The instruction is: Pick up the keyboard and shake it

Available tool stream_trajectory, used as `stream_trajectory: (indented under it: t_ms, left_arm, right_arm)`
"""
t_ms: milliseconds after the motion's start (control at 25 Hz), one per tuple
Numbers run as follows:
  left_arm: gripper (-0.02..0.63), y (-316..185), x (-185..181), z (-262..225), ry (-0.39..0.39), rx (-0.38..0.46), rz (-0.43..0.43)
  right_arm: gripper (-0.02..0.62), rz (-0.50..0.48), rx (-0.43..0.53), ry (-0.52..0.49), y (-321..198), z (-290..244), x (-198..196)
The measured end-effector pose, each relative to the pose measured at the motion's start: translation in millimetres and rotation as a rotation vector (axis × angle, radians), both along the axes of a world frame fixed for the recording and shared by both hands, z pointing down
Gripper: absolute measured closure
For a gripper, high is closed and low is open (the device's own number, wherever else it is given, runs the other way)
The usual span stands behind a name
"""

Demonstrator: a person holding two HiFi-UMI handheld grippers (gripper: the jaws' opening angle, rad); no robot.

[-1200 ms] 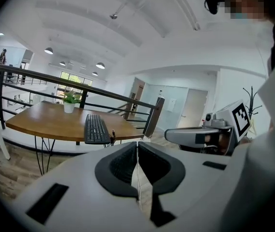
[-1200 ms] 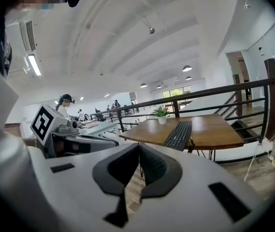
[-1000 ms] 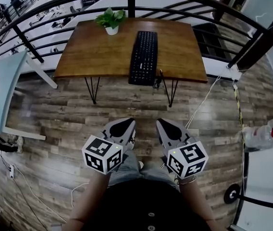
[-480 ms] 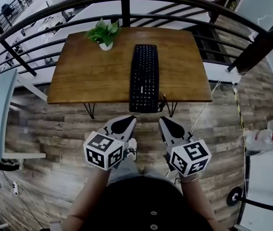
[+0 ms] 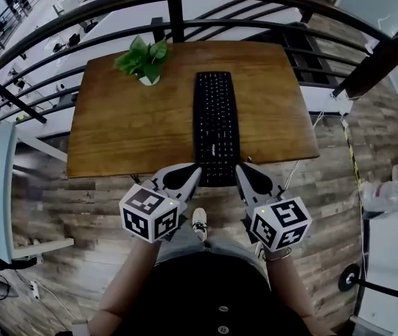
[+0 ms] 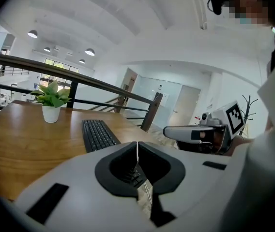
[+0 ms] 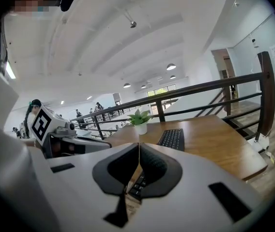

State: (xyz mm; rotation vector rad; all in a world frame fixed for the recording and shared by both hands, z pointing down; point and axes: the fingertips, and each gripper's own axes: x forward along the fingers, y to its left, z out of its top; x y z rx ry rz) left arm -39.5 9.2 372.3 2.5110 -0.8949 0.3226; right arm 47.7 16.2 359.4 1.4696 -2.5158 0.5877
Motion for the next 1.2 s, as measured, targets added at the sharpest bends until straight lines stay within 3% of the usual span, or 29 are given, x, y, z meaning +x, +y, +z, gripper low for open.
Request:
stream_trajectory:
  t_ms: [520, 1200]
  left_arm:
    - [0.584, -27.9, -0.2, 19.0, 0.045, -0.074, 0.044]
    - [0.584, -29.0, -2.4, 57.3, 0.024, -0.217, -0.066]
  right_arm:
    - [0.566, 0.036, -0.048, 0.033, -34.5, 14.4, 8.6]
    - [0.566, -0.09, -0.134, 0.05, -55.4, 35.2, 15.5]
